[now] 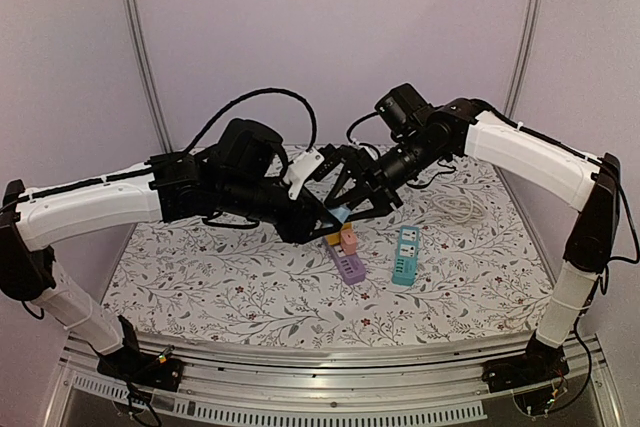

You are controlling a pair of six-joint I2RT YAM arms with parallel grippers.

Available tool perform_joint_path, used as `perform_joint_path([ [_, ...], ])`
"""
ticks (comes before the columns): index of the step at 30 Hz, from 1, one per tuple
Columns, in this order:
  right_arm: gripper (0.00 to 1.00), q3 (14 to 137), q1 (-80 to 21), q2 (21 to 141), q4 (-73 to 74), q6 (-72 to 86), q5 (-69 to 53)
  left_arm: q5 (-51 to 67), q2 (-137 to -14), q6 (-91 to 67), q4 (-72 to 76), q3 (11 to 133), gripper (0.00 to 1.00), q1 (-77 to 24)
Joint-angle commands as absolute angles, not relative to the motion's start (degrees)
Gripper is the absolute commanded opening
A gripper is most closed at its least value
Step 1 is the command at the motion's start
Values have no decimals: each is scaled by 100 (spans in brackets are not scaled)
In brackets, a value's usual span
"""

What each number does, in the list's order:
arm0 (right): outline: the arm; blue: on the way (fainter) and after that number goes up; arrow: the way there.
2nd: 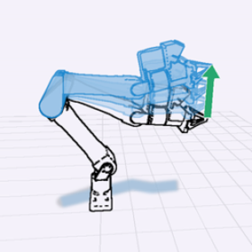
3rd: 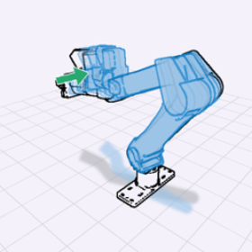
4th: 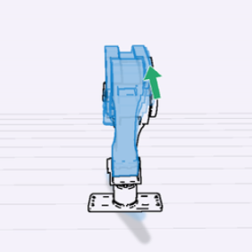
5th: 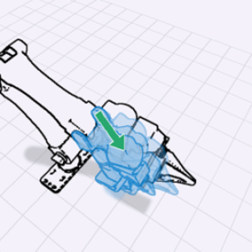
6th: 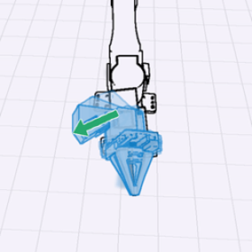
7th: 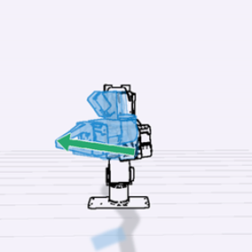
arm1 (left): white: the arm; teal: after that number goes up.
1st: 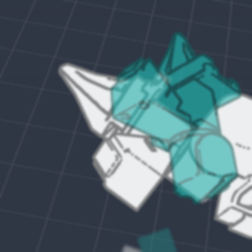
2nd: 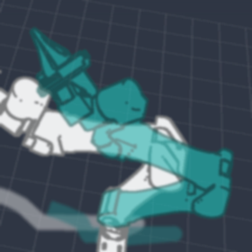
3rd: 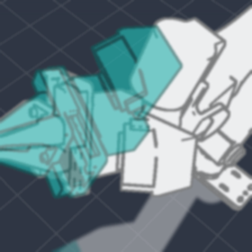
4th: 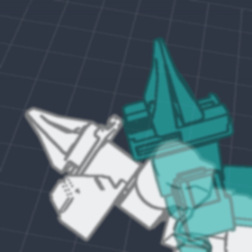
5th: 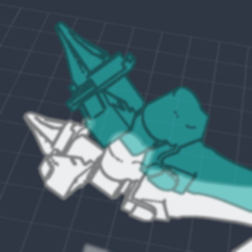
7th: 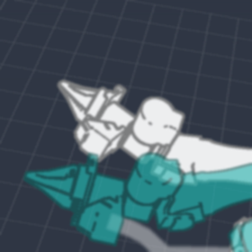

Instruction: Insert the plug

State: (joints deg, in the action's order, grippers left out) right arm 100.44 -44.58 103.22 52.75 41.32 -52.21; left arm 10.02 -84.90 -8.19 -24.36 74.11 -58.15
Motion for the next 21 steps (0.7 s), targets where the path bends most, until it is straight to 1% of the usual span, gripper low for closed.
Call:
perform_joint_path([
  [1,49,9967,-4484,10345,5314,4052,-5221,1031,-8543,-877,-2398,7567,12,-5871],
  [10,40,9959,-4490,10387,5286,4069,-5197,1093,-8543,-806,-2500,7589,12,-5871],
  [14,38,9928,-4493,10405,5306,4044,-5162,1117,-8556,-813,-2505,7615,15,-5871],
  [17,33,9927,-4496,10419,5316,4036,-5110,1133,-8569,-825,-2500,7637,18,-5872],
  [21,22,9925,-4491,10437,5316,4040,-5084,1125,-8587,-877,-2511,7642,22,-5871],
])
